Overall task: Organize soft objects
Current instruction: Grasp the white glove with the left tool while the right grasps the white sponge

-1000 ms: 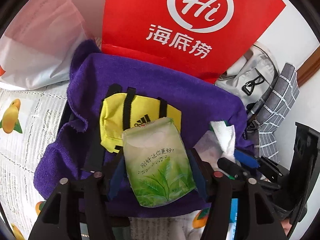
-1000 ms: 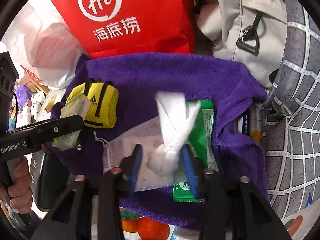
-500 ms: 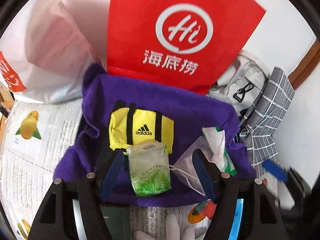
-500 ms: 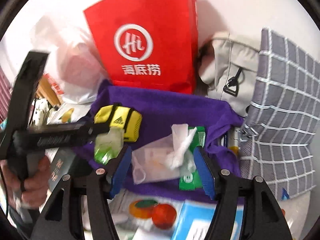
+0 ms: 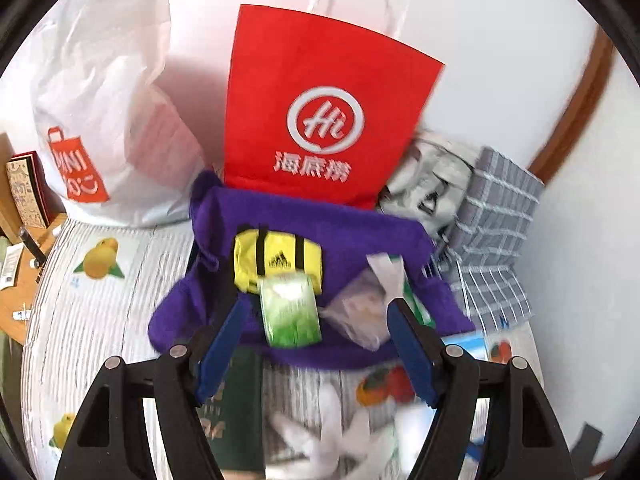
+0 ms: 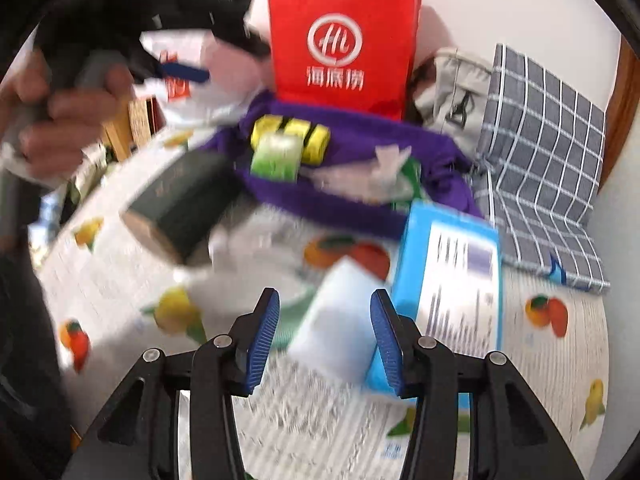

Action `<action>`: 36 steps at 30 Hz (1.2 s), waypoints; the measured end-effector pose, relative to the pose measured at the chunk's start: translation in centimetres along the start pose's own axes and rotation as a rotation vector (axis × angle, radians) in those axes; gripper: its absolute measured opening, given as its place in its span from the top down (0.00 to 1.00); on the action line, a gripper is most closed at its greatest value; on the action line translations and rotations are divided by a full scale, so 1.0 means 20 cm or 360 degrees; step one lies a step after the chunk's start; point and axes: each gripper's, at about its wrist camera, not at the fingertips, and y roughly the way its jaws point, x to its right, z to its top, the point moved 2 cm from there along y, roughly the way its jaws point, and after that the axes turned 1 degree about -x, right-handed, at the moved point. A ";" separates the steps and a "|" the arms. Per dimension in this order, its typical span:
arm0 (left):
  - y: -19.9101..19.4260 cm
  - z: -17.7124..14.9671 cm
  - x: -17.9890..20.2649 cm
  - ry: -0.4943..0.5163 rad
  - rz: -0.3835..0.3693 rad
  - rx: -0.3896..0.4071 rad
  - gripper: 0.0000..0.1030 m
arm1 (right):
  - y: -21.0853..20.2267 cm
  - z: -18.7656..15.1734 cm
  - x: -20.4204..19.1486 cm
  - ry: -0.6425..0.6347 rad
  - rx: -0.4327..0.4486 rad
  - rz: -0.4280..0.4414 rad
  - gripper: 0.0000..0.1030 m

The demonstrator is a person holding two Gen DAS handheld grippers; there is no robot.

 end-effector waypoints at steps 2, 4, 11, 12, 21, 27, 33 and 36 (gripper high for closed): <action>-0.03 -0.07 -0.02 0.0025 0.0028 -0.0012 0.30 | 0.02 -0.05 -0.03 -0.0050 -0.0025 -0.0060 0.54; -0.07 -0.15 -0.07 0.0038 0.0052 -0.0011 0.30 | 0.03 -0.08 -0.06 -0.0106 -0.0028 -0.0094 0.54; -0.15 -0.38 -0.23 -0.0069 0.0047 -0.0064 0.30 | 0.11 -0.14 -0.20 -0.0359 -0.0011 -0.0360 0.48; -0.16 -0.41 -0.24 -0.0073 0.0053 -0.0067 0.30 | 0.14 -0.15 -0.21 -0.0377 -0.0023 -0.0402 0.48; -0.28 -0.56 -0.22 -0.0026 0.0085 -0.0062 0.30 | 0.08 -0.20 -0.27 -0.0388 0.0052 -0.0453 0.66; -0.31 -0.66 -0.23 -0.0047 0.0107 -0.0074 0.30 | -0.18 -0.24 -0.26 -0.0173 0.0149 -0.0116 0.65; -0.24 -0.82 -0.22 -0.0117 0.0077 -0.0164 0.30 | -0.31 -0.38 -0.14 0.0111 0.0165 0.0124 0.65; -0.21 -0.87 -0.18 -0.0117 0.0037 -0.0192 0.30 | -0.33 -0.46 -0.09 0.0196 0.0148 0.0206 0.65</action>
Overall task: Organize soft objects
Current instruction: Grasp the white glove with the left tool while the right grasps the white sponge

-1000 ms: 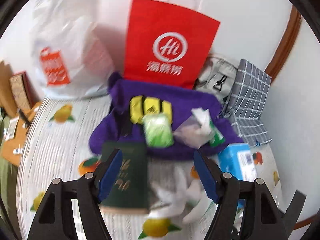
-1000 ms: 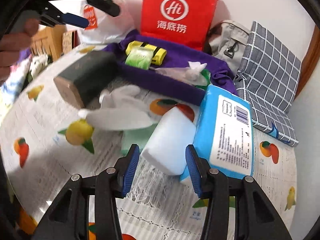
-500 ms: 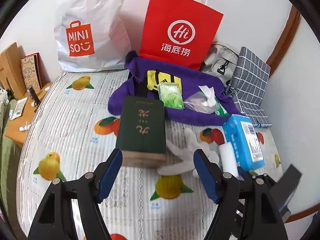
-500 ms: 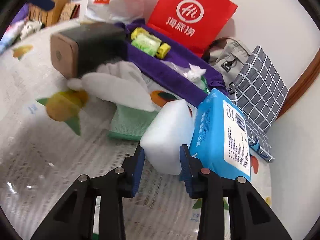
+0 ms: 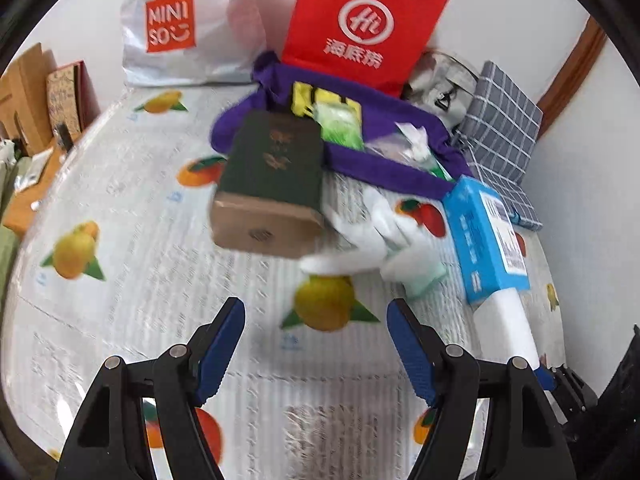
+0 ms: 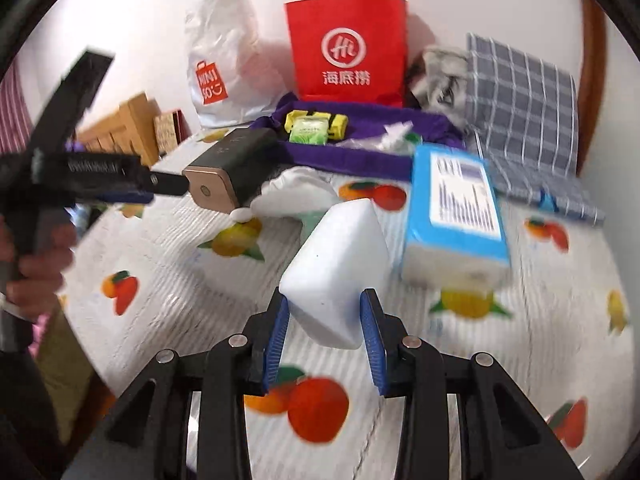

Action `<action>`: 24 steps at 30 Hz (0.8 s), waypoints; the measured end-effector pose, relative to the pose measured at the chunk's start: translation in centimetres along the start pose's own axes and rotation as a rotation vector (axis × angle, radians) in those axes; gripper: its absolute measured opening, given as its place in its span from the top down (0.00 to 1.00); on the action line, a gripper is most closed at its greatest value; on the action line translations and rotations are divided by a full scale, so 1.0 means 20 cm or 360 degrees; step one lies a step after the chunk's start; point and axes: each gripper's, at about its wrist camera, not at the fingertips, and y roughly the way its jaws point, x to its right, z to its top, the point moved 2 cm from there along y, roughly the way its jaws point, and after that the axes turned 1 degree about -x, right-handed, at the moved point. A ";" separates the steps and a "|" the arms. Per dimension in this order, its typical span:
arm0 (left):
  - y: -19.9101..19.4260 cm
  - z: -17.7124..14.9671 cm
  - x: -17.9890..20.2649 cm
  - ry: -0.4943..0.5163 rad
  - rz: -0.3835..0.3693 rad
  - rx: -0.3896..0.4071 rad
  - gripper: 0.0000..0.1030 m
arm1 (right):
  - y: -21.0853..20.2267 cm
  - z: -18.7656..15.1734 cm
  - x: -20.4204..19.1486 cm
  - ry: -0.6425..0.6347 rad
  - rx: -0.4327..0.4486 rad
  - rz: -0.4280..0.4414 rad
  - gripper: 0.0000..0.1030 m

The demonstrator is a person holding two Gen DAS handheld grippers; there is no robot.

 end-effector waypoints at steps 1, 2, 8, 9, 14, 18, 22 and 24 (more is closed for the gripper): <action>0.01 -0.01 0.02 0.0010 -0.0010 -0.0005 0.30 | -0.01 -0.03 0.03 0.0025 -0.0004 0.0017 0.65; 0.02 -0.02 0.05 0.0031 -0.0016 -0.0006 0.30 | -0.01 -0.05 0.05 0.0041 -0.0009 0.0020 0.65; 0.08 -0.03 0.20 0.0136 -0.0013 -0.0009 0.30 | 0.02 -0.15 0.19 0.0141 -0.0059 0.0072 0.61; 0.10 -0.02 0.22 0.0156 -0.0009 -0.0010 0.30 | 0.02 -0.16 0.21 0.0157 -0.0061 0.0075 0.61; 0.16 0.04 0.33 0.0231 0.0000 0.0008 0.30 | 0.00 -0.19 0.31 0.0217 -0.0049 0.0103 0.51; 0.24 0.10 0.39 0.0259 -0.0021 0.0003 0.30 | -0.04 -0.19 0.34 0.0218 -0.0019 0.0052 0.36; 0.33 0.16 0.43 0.0289 0.0022 0.0005 0.30 | -0.07 -0.17 0.34 0.0265 0.0021 0.0022 0.29; 0.38 0.17 0.44 0.0293 0.0039 0.0023 0.30 | -0.06 -0.17 0.34 0.0283 0.0033 0.0042 0.25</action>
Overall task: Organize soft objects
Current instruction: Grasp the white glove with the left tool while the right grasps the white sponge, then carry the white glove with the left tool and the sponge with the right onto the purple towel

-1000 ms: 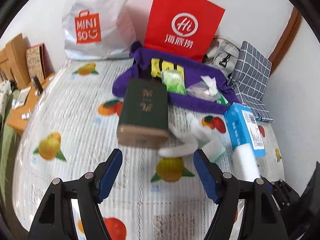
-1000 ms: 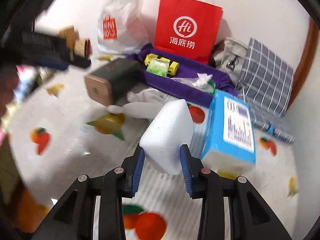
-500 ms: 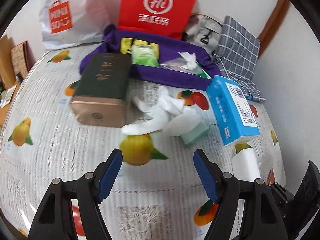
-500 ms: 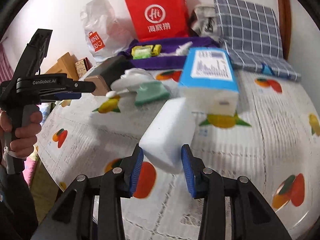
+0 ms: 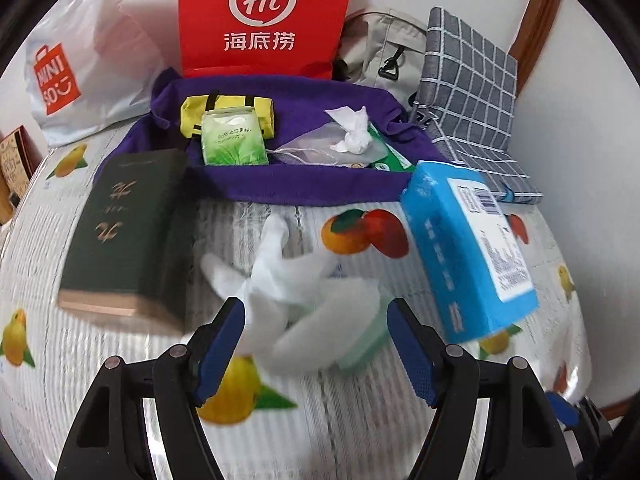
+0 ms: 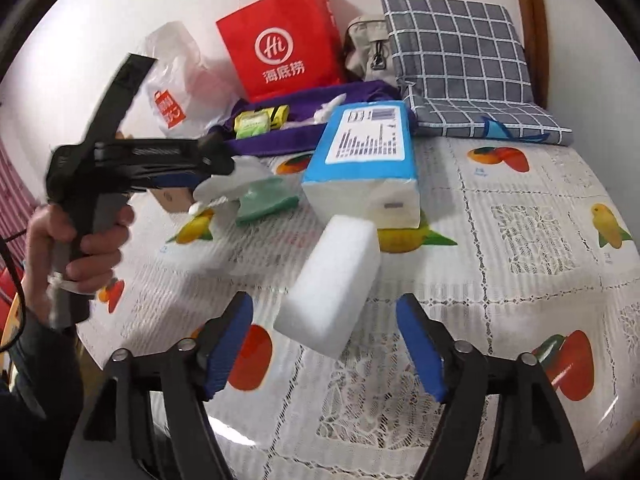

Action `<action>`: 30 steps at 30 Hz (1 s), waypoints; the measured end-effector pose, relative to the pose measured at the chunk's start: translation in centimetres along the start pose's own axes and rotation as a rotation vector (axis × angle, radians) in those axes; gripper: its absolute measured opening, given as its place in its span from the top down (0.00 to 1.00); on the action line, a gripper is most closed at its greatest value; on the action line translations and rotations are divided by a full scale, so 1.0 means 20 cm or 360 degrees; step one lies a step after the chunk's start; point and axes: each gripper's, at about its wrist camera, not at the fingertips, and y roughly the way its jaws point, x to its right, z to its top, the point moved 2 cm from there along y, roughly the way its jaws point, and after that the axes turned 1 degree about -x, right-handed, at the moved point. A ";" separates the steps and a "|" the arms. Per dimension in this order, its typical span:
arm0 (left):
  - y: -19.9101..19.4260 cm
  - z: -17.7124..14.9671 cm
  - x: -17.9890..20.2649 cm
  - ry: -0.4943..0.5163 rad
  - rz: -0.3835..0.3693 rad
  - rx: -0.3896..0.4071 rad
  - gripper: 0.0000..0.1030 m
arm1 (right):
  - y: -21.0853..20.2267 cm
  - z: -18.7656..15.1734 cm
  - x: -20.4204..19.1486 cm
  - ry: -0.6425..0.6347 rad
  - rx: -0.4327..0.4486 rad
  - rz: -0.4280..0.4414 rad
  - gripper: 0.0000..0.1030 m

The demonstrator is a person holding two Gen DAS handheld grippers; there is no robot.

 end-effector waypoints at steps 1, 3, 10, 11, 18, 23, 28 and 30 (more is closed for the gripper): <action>0.02 0.00 0.00 0.0000 0.0006 0.0000 0.30 | 0.02 0.00 -0.01 0.0003 -0.0003 0.0021 0.25; 0.10 -0.01 0.00 0.0006 0.0031 -0.0052 0.30 | 0.05 0.01 -0.02 0.0005 -0.0018 0.0006 0.25; 0.20 -0.03 -0.02 -0.0020 0.0009 -0.0084 0.39 | 0.17 0.01 -0.02 0.0023 -0.0054 -0.0175 0.37; 0.19 -0.03 -0.02 -0.0014 0.0007 -0.0081 0.44 | 0.18 0.02 -0.01 0.0022 -0.0063 -0.0186 0.44; 0.15 -0.10 -0.06 -0.0025 -0.0106 -0.0105 0.79 | 0.19 0.02 -0.02 -0.0016 -0.0074 -0.0223 0.64; 0.07 -0.20 -0.08 -0.0007 -0.0102 -0.0119 0.80 | 0.16 0.01 -0.03 -0.0026 -0.0077 -0.0246 0.64; -0.03 -0.34 -0.16 -0.0074 -0.0137 -0.0126 0.80 | 0.15 -0.02 -0.02 0.0012 -0.0085 -0.0240 0.64; -0.07 -0.40 -0.19 -0.0093 -0.0125 -0.0126 0.80 | 0.17 -0.04 -0.01 0.0030 -0.0095 -0.0238 0.64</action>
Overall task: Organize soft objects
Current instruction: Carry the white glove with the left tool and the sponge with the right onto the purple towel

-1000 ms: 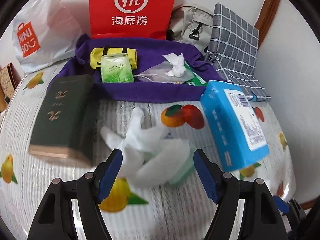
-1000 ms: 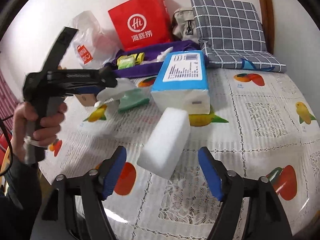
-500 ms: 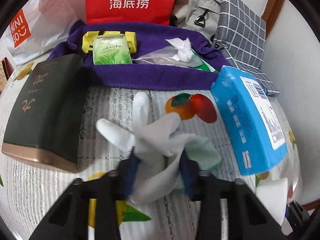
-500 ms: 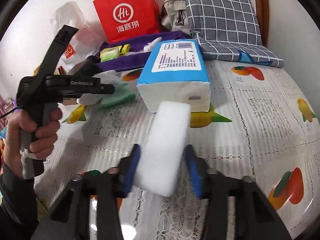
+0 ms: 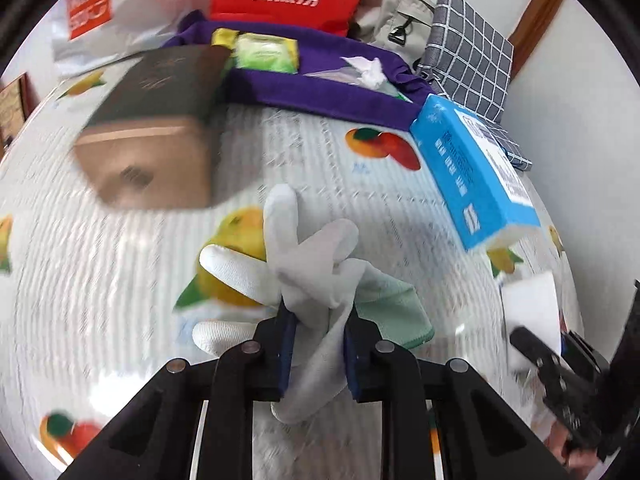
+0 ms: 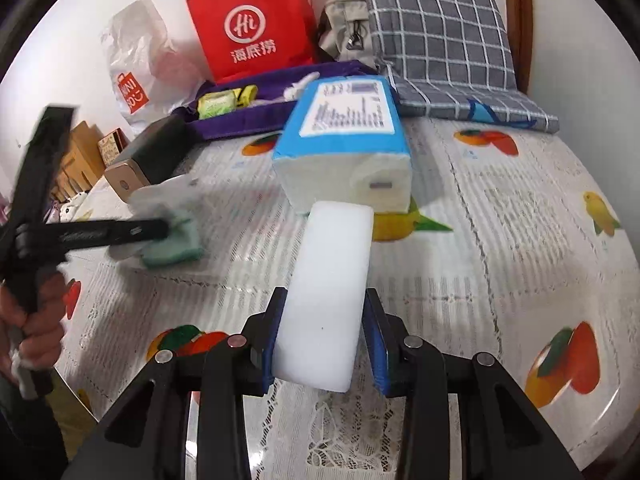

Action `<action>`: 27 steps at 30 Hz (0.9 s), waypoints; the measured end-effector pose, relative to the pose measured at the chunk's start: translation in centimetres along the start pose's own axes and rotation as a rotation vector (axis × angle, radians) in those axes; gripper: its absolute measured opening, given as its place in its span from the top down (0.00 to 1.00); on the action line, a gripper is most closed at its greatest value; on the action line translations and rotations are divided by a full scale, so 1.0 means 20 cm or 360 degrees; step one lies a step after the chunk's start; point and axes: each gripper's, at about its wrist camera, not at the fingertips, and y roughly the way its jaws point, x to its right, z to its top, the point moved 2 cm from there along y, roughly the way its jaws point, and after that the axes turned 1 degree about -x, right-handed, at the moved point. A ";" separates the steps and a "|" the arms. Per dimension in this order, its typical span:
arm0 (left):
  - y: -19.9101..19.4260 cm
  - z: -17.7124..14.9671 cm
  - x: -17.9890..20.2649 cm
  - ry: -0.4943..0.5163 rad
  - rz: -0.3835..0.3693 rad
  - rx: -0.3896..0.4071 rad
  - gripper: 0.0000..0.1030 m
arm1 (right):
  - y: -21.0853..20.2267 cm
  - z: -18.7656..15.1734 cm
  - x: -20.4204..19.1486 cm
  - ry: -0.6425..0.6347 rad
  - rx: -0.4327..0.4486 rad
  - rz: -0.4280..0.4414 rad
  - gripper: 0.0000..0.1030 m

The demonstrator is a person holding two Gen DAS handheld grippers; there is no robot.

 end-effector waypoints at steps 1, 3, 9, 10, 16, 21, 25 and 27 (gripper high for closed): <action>-0.02 -0.02 -0.01 0.0000 0.0003 -0.0001 0.80 | 0.01 -0.01 0.00 0.0004 -0.0017 0.0002 0.64; -0.05 -0.07 -0.04 0.0000 0.0012 -0.0004 0.80 | 0.01 -0.03 0.00 -0.0006 -0.0008 -0.0013 0.64; -0.11 -0.17 -0.09 -0.0017 0.0007 -0.0032 0.80 | -0.02 -0.06 -0.03 -0.0018 -0.0012 -0.0006 0.68; -0.12 -0.18 -0.09 -0.0020 0.0013 -0.0035 0.80 | -0.04 -0.06 -0.03 -0.0014 -0.0004 -0.0001 0.68; -0.17 -0.21 -0.09 -0.0059 0.0094 -0.0032 0.80 | -0.14 -0.04 -0.05 -0.0028 0.0035 -0.0010 0.68; -0.26 -0.19 -0.10 -0.0078 0.0111 0.0016 0.80 | -0.22 0.00 -0.05 -0.0035 0.0076 -0.0012 0.68; -0.36 -0.15 -0.10 -0.0112 0.0086 0.0051 0.80 | -0.27 0.04 -0.05 -0.0035 0.0094 0.0012 0.68; -0.41 -0.13 -0.11 -0.0138 0.0078 0.0079 0.80 | -0.28 0.06 -0.05 -0.0026 0.0084 0.0023 0.68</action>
